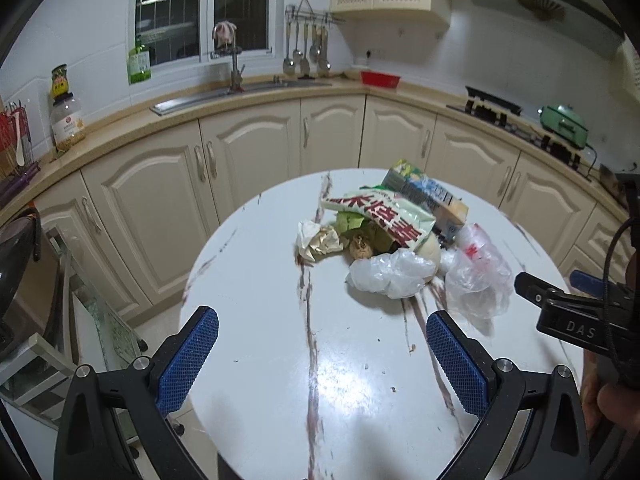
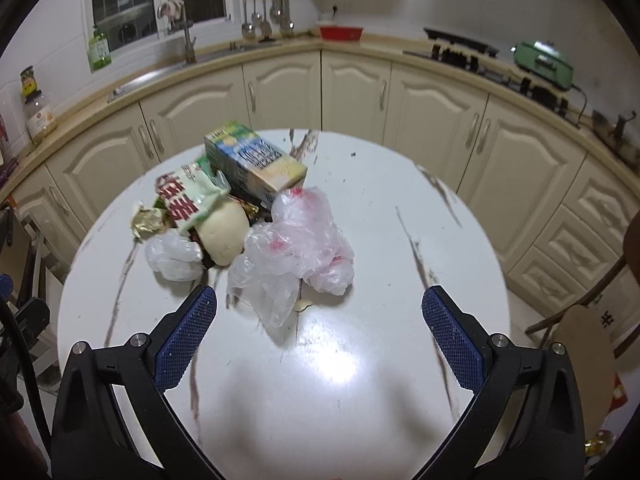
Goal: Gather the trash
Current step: 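Grasp the clear plastic bag with the left gripper while the right grasps the pink-marked bag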
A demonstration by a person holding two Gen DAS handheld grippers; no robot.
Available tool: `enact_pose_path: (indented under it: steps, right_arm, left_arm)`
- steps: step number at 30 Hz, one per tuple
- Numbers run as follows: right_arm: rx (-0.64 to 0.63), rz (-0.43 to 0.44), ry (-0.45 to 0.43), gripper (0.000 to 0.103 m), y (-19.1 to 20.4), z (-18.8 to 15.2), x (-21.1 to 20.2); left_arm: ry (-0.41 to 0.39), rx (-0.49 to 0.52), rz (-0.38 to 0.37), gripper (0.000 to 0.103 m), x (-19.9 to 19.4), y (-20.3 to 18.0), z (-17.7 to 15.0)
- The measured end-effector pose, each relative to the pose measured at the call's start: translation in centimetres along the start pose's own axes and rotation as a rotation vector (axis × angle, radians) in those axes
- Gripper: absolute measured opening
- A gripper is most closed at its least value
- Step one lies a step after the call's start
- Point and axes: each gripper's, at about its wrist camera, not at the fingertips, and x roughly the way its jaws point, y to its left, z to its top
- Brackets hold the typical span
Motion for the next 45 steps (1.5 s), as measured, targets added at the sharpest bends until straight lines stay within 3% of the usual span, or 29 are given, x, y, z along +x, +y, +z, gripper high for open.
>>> enact_pose_path:
  steps: [7,15,18,20,22,24,28,32,45]
  right_arm:
    - [0.004,0.044,0.083,0.099,-0.2,1.8,5.6]
    - [0.067,0.118,0.115,0.096,-2.2,4.0,8.7]
    - [0.07,0.142,0.144,0.083,-2.6,4.7,10.2]
    - [0.053,0.151,0.18,0.064,-2.6,4.7,11.5]
    - [0.042,0.16,0.192,0.061,-2.6,4.7,12.1]
    - [0.04,0.176,0.181,0.058,-2.7,4.6,12.0]
    - [0.068,0.196,0.163,0.054,-3.7,4.4,11.1]
    - [0.112,0.212,0.149,0.049,-5.2,3.8,9.9]
    - [0.254,0.302,0.083,0.048,-9.5,2.0,5.9]
  left_arm:
    - [0.072,-0.004,-0.015,0.102,5.3,-1.3,2.0]
    - [0.127,0.016,-0.033,0.102,11.0,-3.3,3.4]
    - [0.147,0.023,-0.03,0.102,13.1,-3.9,3.7]
    - [0.163,0.028,-0.026,0.102,14.4,-4.2,4.0]
    - [0.173,0.039,-0.031,0.101,15.6,-4.4,4.2]
    - [0.171,0.039,-0.057,0.094,16.2,-4.5,4.3]
    - [0.193,0.031,-0.142,0.064,17.4,-4.4,4.1]
    - [0.18,0.053,-0.158,0.053,17.3,-4.1,3.8]
    - [0.142,0.054,-0.184,0.045,13.1,-2.4,1.7]
